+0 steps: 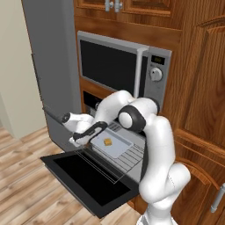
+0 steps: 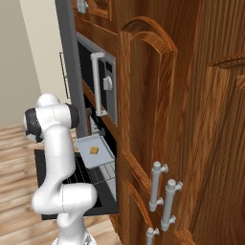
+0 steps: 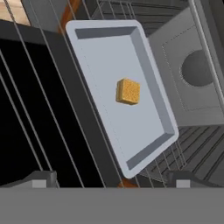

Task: Take the baked cake out of the oven and place it on the plate for cooling. Then close the oven door.

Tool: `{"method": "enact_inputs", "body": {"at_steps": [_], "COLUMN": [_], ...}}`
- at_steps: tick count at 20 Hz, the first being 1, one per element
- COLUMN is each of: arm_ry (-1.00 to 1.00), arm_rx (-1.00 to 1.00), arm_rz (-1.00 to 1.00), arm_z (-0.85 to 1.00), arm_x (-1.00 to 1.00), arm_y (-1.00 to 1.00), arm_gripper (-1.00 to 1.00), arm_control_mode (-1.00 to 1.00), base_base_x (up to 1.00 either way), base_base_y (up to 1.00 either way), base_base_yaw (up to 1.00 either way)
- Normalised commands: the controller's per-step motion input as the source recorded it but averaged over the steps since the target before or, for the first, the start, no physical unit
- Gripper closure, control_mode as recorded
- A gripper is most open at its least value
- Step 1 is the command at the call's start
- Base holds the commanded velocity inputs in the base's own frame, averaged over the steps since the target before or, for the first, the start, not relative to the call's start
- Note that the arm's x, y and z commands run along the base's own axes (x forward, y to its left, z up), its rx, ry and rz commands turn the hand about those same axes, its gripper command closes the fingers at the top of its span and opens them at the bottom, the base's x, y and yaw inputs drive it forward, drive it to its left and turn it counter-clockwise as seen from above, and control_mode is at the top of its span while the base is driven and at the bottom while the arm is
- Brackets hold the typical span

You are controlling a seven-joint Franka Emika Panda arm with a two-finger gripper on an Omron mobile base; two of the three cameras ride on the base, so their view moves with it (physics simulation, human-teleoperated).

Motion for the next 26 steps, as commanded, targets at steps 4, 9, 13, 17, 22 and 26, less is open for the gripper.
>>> {"method": "enact_inputs", "body": {"at_steps": [4,9,13,17,22,26], "arm_ry": [0.17,0.39,0.38,0.31,0.24,0.25], "arm_rx": [0.0,-0.06,-0.15,-0.16,-0.06,0.0], "arm_rz": [0.04,0.12,0.19,0.27,0.35,0.43], "arm_z": [0.01,0.04,0.0,0.0,0.0,-0.11], "arm_x": [0.21,0.34,0.29,0.16,0.02,0.17], "arm_y": [-0.39,-0.13,-0.07,-0.11,-0.12,-0.11], "arm_gripper": [-1.0,-1.0,-1.0,-1.0,-1.0,-1.0], "arm_control_mode": [-1.0,-1.0,-1.0,-1.0,-1.0,-1.0], "base_base_x": [0.0,0.0,0.0,0.0,0.0,0.0], "base_base_y": [0.0,0.0,0.0,0.0,0.0,0.0], "base_base_yaw": [0.0,0.0,0.0,0.0,0.0,0.0]}}
